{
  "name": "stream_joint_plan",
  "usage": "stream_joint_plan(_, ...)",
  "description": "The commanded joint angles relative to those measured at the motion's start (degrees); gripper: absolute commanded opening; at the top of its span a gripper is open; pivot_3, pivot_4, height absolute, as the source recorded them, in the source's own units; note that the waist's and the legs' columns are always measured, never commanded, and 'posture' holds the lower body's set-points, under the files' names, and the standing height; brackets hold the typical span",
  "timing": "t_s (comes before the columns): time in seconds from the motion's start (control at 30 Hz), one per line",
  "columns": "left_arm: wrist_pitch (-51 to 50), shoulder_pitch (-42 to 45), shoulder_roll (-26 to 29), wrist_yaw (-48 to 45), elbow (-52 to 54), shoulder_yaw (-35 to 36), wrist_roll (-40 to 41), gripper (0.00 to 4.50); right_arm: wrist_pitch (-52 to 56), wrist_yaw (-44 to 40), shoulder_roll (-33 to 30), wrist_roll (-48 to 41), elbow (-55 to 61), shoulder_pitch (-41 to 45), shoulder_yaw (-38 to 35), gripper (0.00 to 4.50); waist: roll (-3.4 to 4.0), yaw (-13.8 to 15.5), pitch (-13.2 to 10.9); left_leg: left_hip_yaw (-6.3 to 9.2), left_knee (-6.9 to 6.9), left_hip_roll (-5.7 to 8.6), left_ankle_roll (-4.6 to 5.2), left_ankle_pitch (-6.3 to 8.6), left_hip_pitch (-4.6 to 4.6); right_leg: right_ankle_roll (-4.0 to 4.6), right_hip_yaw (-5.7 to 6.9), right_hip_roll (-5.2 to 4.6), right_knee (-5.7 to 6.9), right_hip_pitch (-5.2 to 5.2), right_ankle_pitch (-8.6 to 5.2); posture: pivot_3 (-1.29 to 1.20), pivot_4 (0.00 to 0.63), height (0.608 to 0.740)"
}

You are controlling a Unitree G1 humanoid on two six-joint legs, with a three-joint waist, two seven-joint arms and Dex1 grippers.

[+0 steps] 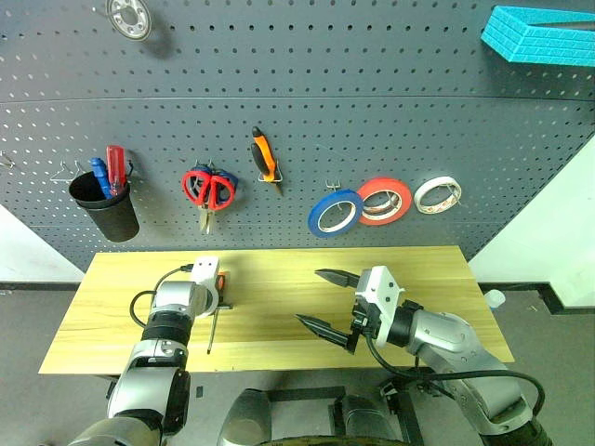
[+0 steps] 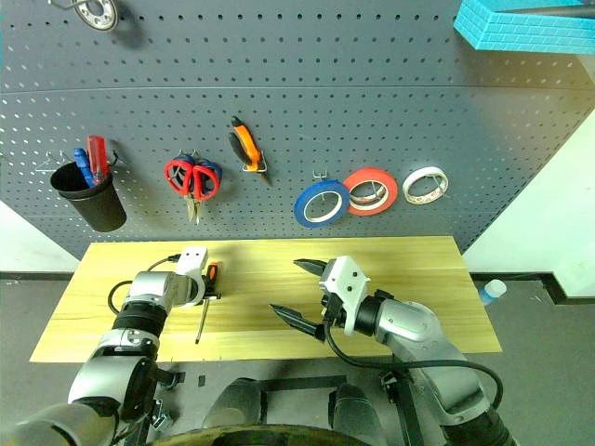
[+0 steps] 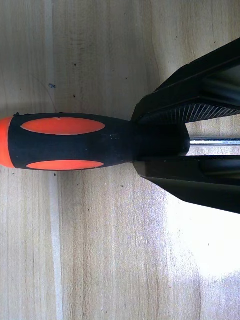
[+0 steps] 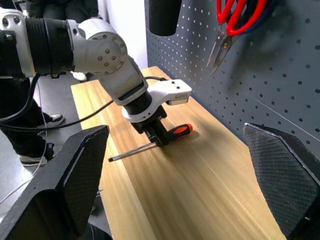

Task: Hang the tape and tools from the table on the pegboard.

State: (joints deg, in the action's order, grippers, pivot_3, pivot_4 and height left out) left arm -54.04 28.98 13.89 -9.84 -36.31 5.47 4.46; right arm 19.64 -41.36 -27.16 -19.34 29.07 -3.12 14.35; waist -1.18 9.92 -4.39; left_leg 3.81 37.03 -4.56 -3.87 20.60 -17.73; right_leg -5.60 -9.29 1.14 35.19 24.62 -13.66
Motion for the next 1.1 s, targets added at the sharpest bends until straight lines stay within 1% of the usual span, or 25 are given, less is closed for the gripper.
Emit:
stream_joint_plan(0.03,-1.14,-0.84,-0.53,-0.04,2.76,0.41,0.82,0.48,-0.1,0.03,0.08,-0.76,2.19,1.11,-0.75,4.5,0.0,0.03,0.0,0.0,0.0,0.0,0.0,0.0,0.0,0.0,0.0,0.0,0.0,0.0,0.0,0.33,0.062,0.74)
stream_joint_plan(0.27,-1.52,-3.44,-0.47,-1.8,9.36,-1.62,0.58,0.48,-0.77,-1.08,-0.07,-1.32,1.52,1.06,-0.96,4.5,0.0,0.04,0.0,0.01,0.0,0.0,0.0,0.0,-0.08,0.0,0.0,0.0,0.0,0.07,0.0,0.33,0.057,0.74)
stream_joint_plan(0.4,1.9,-6.26,1.02,-3.18,13.91,-4.03,-0.84,0.48,-1.65,-2.7,-0.07,-2.59,1.31,1.44,-1.7,4.5,0.0,0.05,0.0,0.01,0.01,0.0,-0.01,0.0,-0.17,0.0,0.0,0.0,0.0,0.15,0.0,0.34,0.048,0.74)
stream_joint_plan(0.53,5.81,-9.61,2.0,-3.78,20.62,-5.69,-1.53,0.48,-3.31,-3.74,0.75,-3.91,0.82,1.99,-2.43,4.5,0.0,0.12,0.0,0.01,0.01,-0.01,-0.07,-0.04,-0.23,0.0,0.0,0.0,0.0,0.21,0.01,0.34,0.04,0.74)
stream_joint_plan(0.63,13.69,-12.7,2.85,-3.28,25.4,-7.65,-3.81,0.48,-5.67,-4.46,2.33,-5.37,0.53,2.32,-3.24,4.5,0.0,0.23,0.01,0.03,0.05,-0.01,-0.08,-0.05,-0.35,0.0,0.0,0.0,0.0,0.29,0.01,0.35,0.036,0.74)
stream_joint_plan(0.73,20.28,-14.84,2.46,-2.38,27.16,-6.7,-4.03,0.48,-7.52,-4.1,4.49,-6.98,0.4,2.74,-4.22,4.5,0.0,0.44,0.02,0.04,0.07,-0.01,-0.27,-0.15,-0.45,0.0,0.0,0.0,0.0,0.38,0.02,0.35,0.035,0.74)
stream_joint_plan(0.87,32.49,-18.14,2.01,-1.0,30.78,-6.34,-5.1,0.48,-8.11,-3.62,6.04,-8.37,0.98,3.29,-4.91,4.5,0.01,0.48,0.02,0.04,0.09,-0.01,-0.28,-0.15,-0.49,0.0,0.0,-0.01,0.0,0.4,0.02,0.36,0.032,0.74)
stream_joint_plan(1.0,40.22,-18.93,1.48,0.79,30.48,-4.92,-5.26,0.48,-9.17,-2.57,7.76,-9.18,0.96,4.01,-5.88,4.5,0.04,0.68,0.05,0.04,0.09,-0.01,-0.28,-0.15,-0.5,0.0,0.0,-0.01,0.02,0.43,0.03,0.36,0.03,0.74)
stream_joint_plan(1.1,48.43,-19.7,2.28,2.84,31.01,-4.91,-7.37,0.48,-10.29,-1.4,9.16,-9.65,1.03,4.75,-6.61,4.5,0.04,0.7,0.06,0.04,0.09,-0.01,-0.27,-0.15,-0.5,0.0,0.0,-0.01,0.02,0.43,0.04,0.36,0.029,0.74)
